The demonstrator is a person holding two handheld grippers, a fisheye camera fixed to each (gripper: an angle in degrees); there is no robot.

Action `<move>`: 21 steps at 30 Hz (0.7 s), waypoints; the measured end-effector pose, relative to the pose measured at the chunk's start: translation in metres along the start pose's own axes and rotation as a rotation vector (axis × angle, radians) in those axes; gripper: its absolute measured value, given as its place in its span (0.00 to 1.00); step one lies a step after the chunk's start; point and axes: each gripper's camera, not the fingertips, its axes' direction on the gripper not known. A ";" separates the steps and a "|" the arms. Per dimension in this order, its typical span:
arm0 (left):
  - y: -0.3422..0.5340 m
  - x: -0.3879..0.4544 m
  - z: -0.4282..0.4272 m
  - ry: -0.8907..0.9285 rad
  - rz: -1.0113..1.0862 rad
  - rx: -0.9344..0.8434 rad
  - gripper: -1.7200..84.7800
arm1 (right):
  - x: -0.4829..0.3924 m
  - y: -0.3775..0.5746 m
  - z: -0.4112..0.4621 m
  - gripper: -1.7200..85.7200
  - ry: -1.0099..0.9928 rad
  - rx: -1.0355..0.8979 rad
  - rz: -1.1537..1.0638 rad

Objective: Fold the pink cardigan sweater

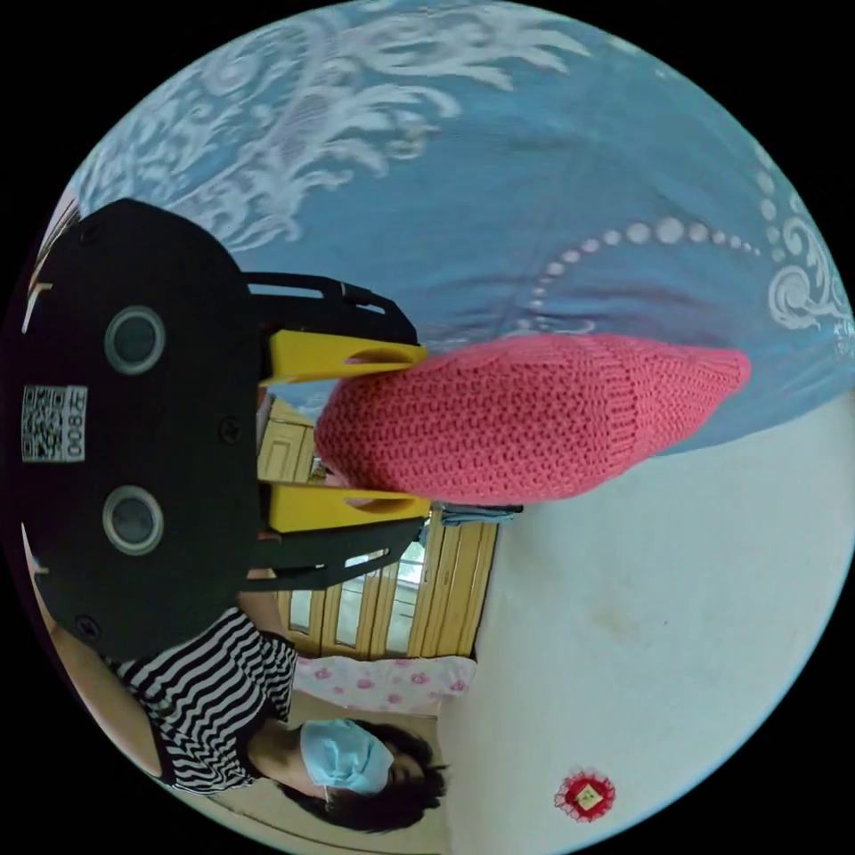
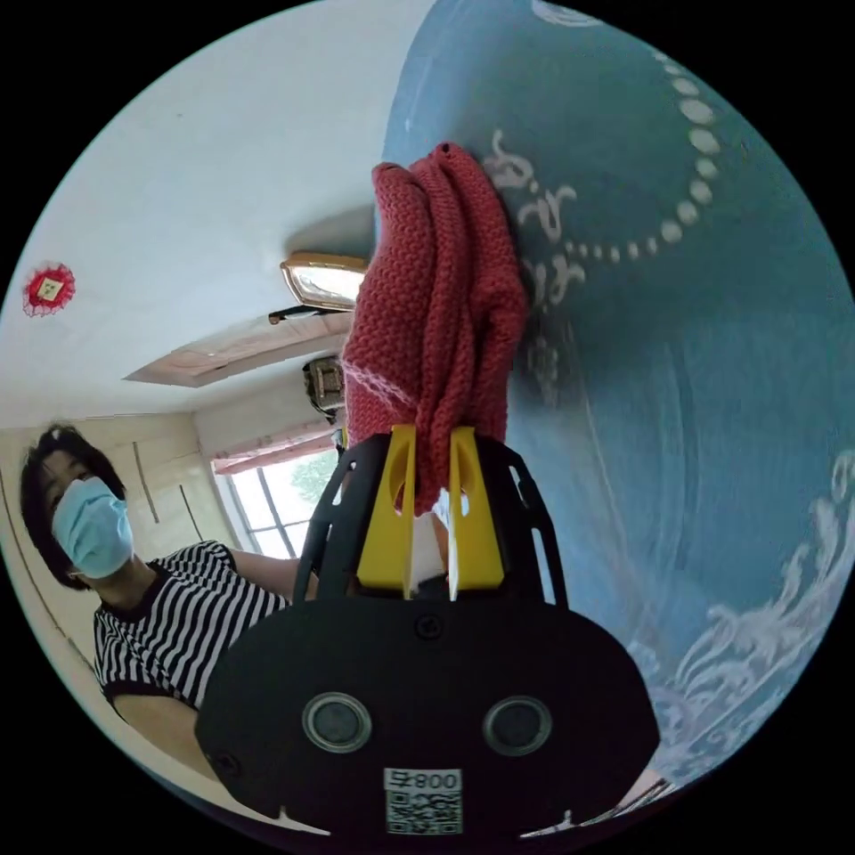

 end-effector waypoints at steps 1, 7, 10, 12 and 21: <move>0.012 0.001 0.004 0.000 -0.032 -0.013 0.23 | 0.000 0.009 -0.002 0.10 -0.003 -0.012 0.016; 0.061 0.009 0.028 -0.006 -0.184 -0.131 0.23 | -0.006 0.103 -0.028 0.09 -0.079 -0.045 0.178; 0.068 0.023 0.042 -0.022 -0.205 -0.197 0.23 | -0.024 0.141 -0.044 0.09 -0.096 -0.034 0.219; 0.068 0.035 0.052 -0.033 -0.197 -0.237 0.23 | -0.042 0.164 -0.059 0.09 -0.097 -0.027 0.234; 0.054 0.090 0.119 -0.021 -0.131 -0.362 0.23 | -0.124 0.224 -0.136 0.09 -0.102 0.056 0.207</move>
